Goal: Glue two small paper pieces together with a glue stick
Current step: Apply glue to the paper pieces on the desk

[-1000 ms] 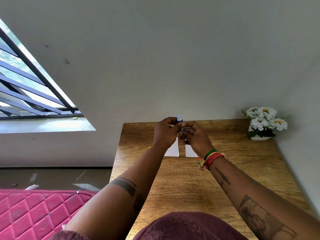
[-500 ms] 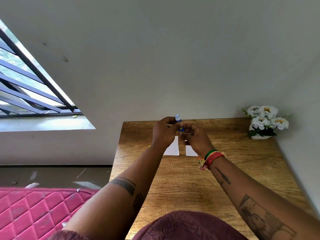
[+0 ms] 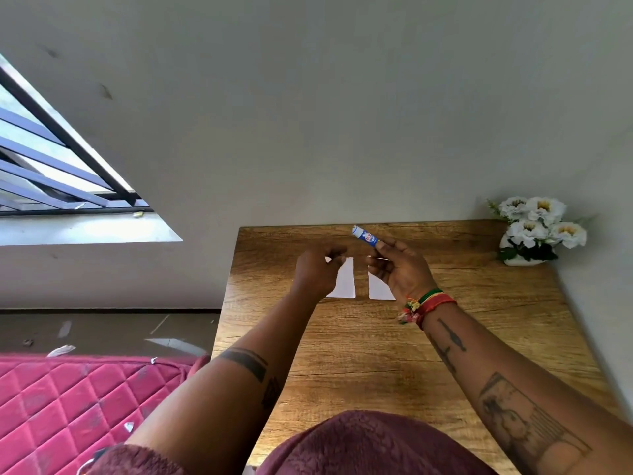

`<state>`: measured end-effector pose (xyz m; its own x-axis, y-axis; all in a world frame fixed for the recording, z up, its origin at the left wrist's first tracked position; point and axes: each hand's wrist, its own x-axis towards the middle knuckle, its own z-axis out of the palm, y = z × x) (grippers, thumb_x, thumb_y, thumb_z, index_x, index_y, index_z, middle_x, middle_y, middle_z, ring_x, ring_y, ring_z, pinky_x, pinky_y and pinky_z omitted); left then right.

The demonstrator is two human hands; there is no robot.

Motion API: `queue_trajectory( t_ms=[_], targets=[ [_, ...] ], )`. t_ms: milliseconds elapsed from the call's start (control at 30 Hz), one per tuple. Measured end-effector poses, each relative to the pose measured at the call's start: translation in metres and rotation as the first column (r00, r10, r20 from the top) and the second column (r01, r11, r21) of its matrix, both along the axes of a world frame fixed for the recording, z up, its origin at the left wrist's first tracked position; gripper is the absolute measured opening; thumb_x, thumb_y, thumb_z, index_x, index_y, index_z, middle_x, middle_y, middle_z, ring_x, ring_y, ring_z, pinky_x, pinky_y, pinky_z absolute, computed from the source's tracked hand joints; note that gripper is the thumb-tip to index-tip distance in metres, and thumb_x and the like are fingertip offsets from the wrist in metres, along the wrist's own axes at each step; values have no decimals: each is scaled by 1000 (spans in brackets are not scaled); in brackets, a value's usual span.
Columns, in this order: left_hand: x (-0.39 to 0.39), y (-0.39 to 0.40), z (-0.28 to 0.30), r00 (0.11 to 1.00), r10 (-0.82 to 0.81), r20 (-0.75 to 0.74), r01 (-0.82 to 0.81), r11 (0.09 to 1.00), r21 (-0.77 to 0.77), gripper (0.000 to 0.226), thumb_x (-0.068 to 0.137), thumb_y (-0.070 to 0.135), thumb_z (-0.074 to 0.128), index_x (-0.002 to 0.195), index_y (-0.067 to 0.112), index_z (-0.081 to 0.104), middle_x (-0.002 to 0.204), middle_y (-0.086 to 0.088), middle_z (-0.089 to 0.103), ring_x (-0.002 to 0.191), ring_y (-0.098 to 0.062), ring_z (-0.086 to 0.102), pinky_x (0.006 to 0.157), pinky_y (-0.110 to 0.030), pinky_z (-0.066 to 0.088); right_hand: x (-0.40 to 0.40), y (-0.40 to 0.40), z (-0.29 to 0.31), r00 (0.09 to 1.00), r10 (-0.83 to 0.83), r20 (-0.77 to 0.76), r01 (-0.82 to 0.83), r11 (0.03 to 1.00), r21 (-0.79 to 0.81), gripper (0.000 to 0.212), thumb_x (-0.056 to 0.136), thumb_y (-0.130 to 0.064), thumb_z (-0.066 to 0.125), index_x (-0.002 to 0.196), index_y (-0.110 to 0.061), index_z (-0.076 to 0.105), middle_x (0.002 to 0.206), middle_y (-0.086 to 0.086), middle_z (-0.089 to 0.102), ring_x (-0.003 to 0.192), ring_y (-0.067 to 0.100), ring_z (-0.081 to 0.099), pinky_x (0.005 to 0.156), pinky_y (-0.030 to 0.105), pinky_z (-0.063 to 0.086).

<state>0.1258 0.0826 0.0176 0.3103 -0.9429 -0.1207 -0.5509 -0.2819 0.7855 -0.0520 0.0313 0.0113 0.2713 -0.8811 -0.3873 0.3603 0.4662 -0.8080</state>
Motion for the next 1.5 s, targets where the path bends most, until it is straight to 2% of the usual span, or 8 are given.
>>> queue_trajectory(
  t_ms=[100, 200, 300, 400, 567, 733, 1000, 1500],
  targets=[
    [15, 5, -20, 927, -182, 328, 150, 981, 119, 31, 100, 24, 63, 131, 27, 68, 133, 4, 66, 115, -17, 62, 92, -36, 53, -1, -8, -10, 997, -13, -81, 13, 1000, -1, 18, 95, -7, 62, 111, -10, 70, 78, 10, 69, 67, 18, 69, 61, 29, 60],
    [25, 9, -39, 765, -384, 517, 290, 922, 256, 41, 103, 31, 56, 144, 31, 56, 154, 6, 49, 141, -24, 41, 115, -42, 36, -1, -17, -17, 964, 26, -263, -41, 998, -52, 16, 94, -4, 64, 107, -10, 69, 88, 15, 68, 66, 15, 68, 63, 28, 60],
    [30, 8, -52, 708, -465, 531, 338, 884, 324, 48, 104, 36, 52, 152, 33, 46, 164, 8, 33, 150, -27, 28, 118, -45, 26, -1, -28, -23, 879, 83, -469, -154, 981, -114, 16, 91, -8, 67, 105, -13, 69, 94, 14, 71, 70, 14, 68, 71, 29, 61],
    [32, 6, -63, 660, -515, 547, 370, 856, 360, 52, 104, 39, 51, 155, 32, 40, 167, 6, 27, 150, -28, 24, 119, -45, 23, 2, -36, -23, 685, 116, -719, -358, 913, -194, 8, 85, -24, 70, 88, -32, 69, 81, -4, 72, 66, 4, 66, 61, 19, 55],
    [28, -1, -72, 699, -507, 504, 353, 858, 373, 53, 105, 41, 48, 156, 32, 38, 167, 2, 29, 151, -31, 23, 120, -48, 21, 17, -52, -28, 401, 62, -914, -642, 730, -232, 7, 87, -28, 70, 92, -29, 65, 86, -8, 62, 73, 9, 57, 58, 20, 39],
    [27, -9, -71, 713, -497, 494, 361, 865, 350, 51, 104, 41, 50, 154, 33, 42, 164, 1, 33, 149, -30, 24, 120, -48, 23, 31, -61, -32, 252, -24, -967, -755, 620, -212, 19, 90, -27, 66, 105, -16, 65, 97, 2, 57, 83, 20, 54, 71, 28, 38],
    [27, -8, -73, 694, -494, 525, 357, 868, 345, 51, 103, 42, 50, 153, 33, 44, 163, 0, 34, 148, -31, 26, 116, -50, 22, 45, -64, -30, 134, -71, -988, -847, 510, -151, 19, 93, -28, 60, 105, -14, 62, 99, 0, 49, 82, 18, 50, 71, 31, 40],
    [22, -7, -72, 678, -480, 558, 319, 875, 365, 51, 103, 43, 51, 152, 33, 45, 162, 2, 35, 147, -32, 26, 116, -49, 21, 26, -29, -23, 113, 4, -994, -884, 456, -99, 21, 91, -26, 62, 110, -16, 66, 110, 3, 57, 89, 16, 49, 75, 28, 37]
  ],
)
